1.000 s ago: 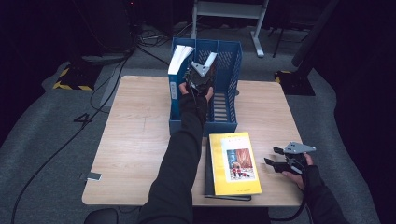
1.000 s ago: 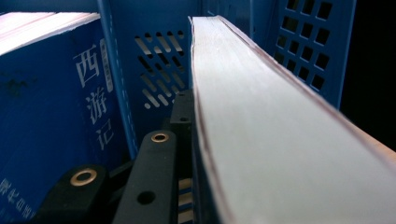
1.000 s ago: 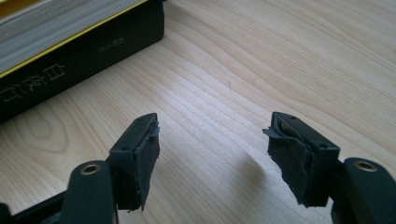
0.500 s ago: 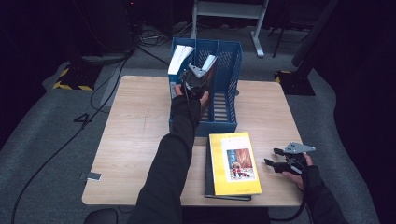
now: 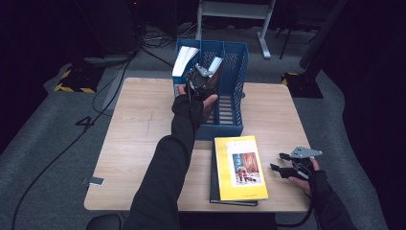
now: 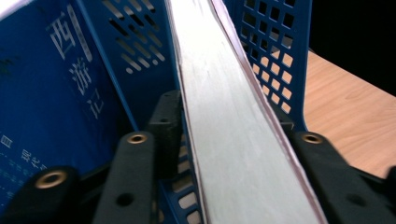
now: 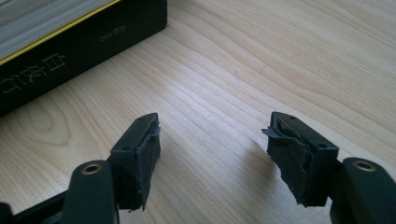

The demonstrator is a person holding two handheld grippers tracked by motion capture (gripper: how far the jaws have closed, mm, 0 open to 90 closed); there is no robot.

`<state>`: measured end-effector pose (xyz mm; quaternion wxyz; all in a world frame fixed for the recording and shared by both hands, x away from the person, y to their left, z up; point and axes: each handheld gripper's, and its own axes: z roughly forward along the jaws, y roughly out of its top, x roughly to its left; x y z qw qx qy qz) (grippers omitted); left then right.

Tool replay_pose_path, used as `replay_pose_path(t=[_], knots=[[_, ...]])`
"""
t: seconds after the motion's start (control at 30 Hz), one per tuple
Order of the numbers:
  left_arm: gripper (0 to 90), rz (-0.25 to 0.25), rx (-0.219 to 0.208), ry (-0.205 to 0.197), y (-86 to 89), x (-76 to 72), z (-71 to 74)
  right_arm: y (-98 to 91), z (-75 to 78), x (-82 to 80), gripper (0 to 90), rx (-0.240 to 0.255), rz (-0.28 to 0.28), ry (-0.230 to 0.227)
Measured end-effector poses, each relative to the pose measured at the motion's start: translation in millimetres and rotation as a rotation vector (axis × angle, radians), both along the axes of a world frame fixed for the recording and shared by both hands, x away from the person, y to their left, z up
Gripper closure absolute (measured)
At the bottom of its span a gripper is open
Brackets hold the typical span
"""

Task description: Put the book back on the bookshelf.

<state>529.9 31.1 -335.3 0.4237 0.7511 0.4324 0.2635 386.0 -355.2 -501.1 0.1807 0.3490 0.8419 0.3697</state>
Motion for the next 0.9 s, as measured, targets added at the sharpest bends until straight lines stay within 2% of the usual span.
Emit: replay_pose_path(t=[0.1,0.13,0.23,0.43,0.5,0.57,0.67,0.77,0.9], knots=[[53.2,-0.009,0.013,0.022,-0.6,1.8,1.7,0.1,-0.2,0.4,35.1,0.002,-0.002,0.001],[54.8,-0.014,0.051,0.031,-1.6,3.8,3.9,0.0,-0.3,0.5,35.1,0.003,-0.002,0.002],[66.7,-0.003,0.088,0.048,-2.3,6.6,5.9,-0.2,-0.3,0.6,35.2,0.004,-0.002,0.001],[72.2,0.015,0.085,0.057,-4.2,8.9,6.2,-0.4,-0.6,0.6,35.4,0.009,0.000,0.004],[73.1,0.030,0.087,0.047,-5.5,11.8,4.8,-0.6,-0.5,0.7,35.2,0.006,-0.003,0.001],[73.5,0.047,0.066,0.029,-6.2,15.0,2.4,-0.8,-0.5,0.5,35.2,0.003,-0.009,-0.004],[73.7,0.062,0.071,0.009,-8.4,18.7,0.8,-1.4,-0.6,0.4,35.2,0.004,-0.010,-0.003],[73.7,0.079,0.059,-0.002,-9.1,22.0,-0.7,-1.6,-0.8,0.6,35.2,0.008,-0.011,0.000],[73.7,0.135,0.054,-0.033,-11.2,25.8,-3.4,-2.1,-1.0,0.8,35.2,0.011,-0.008,0.000]])
